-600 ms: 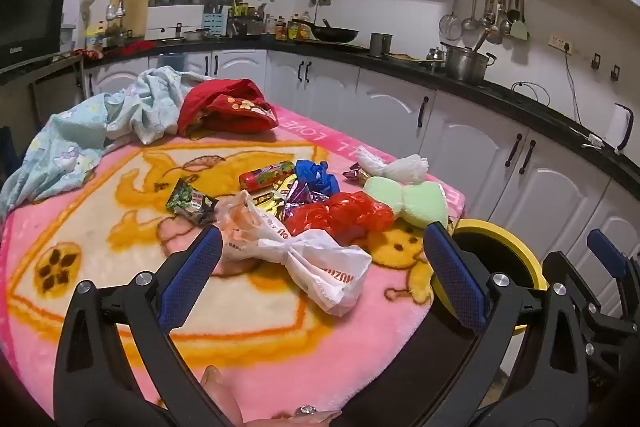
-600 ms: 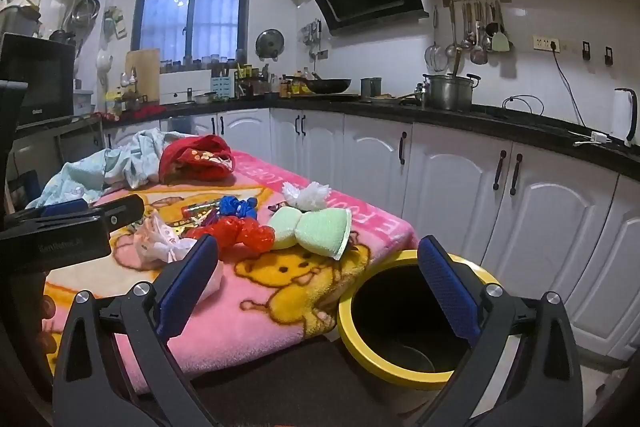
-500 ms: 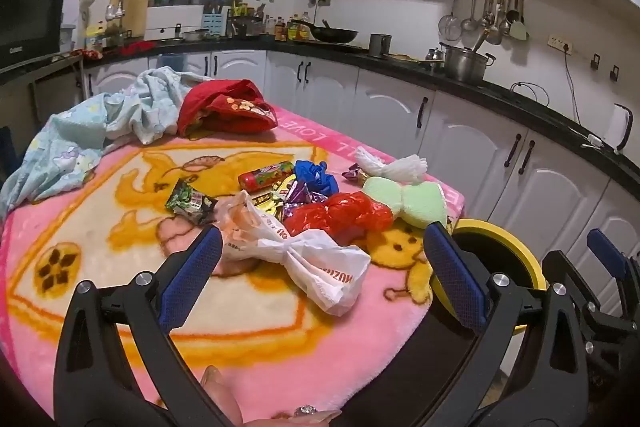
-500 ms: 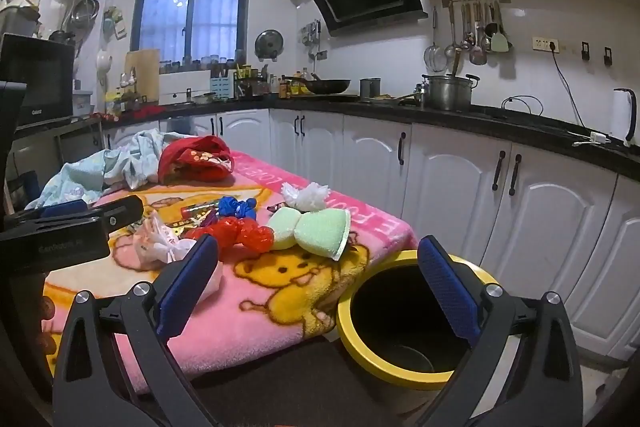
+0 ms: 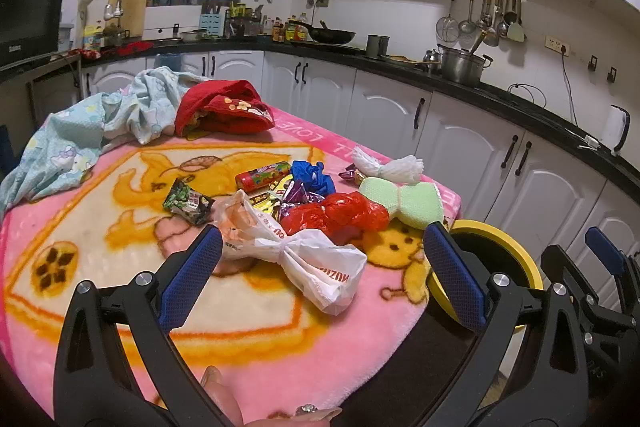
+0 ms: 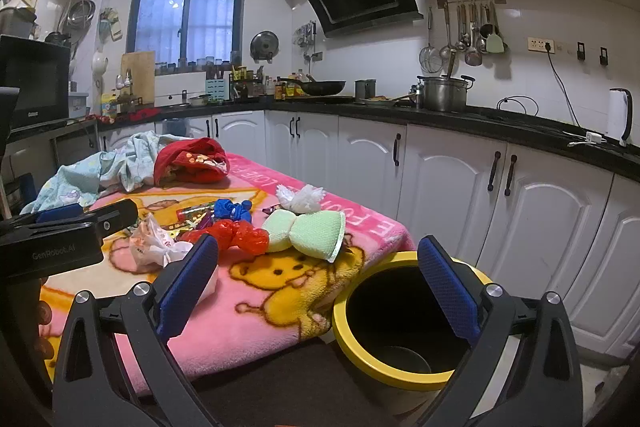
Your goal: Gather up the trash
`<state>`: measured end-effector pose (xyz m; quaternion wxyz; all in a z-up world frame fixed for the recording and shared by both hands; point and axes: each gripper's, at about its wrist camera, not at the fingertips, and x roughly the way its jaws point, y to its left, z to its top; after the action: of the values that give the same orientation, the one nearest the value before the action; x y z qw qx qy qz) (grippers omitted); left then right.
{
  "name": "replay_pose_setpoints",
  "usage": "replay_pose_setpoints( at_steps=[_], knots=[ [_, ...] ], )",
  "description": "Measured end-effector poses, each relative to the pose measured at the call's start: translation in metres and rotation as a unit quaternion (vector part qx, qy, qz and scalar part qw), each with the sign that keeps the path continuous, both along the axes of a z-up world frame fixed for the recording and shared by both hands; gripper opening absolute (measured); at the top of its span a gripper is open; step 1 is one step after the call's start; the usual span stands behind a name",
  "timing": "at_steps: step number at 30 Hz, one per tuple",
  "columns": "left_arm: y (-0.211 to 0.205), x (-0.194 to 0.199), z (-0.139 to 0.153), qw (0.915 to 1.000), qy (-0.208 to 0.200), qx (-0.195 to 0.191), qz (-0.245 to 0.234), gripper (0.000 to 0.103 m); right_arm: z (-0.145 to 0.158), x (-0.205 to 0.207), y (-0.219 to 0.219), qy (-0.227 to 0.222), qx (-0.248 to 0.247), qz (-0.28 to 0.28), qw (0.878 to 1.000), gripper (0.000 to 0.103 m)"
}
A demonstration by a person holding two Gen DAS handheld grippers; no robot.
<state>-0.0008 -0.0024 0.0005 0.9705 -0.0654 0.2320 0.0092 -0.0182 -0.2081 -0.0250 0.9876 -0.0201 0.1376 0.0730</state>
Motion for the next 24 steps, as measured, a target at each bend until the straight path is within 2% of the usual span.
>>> replay_pose_setpoints(
  at_steps=[24],
  knots=[
    [0.0015,-0.0007,-0.0004,1.0000,-0.001,-0.003,0.000,0.092,0.0024,-0.0007,-0.0018,0.001,0.000,0.001,1.000,0.097]
  ],
)
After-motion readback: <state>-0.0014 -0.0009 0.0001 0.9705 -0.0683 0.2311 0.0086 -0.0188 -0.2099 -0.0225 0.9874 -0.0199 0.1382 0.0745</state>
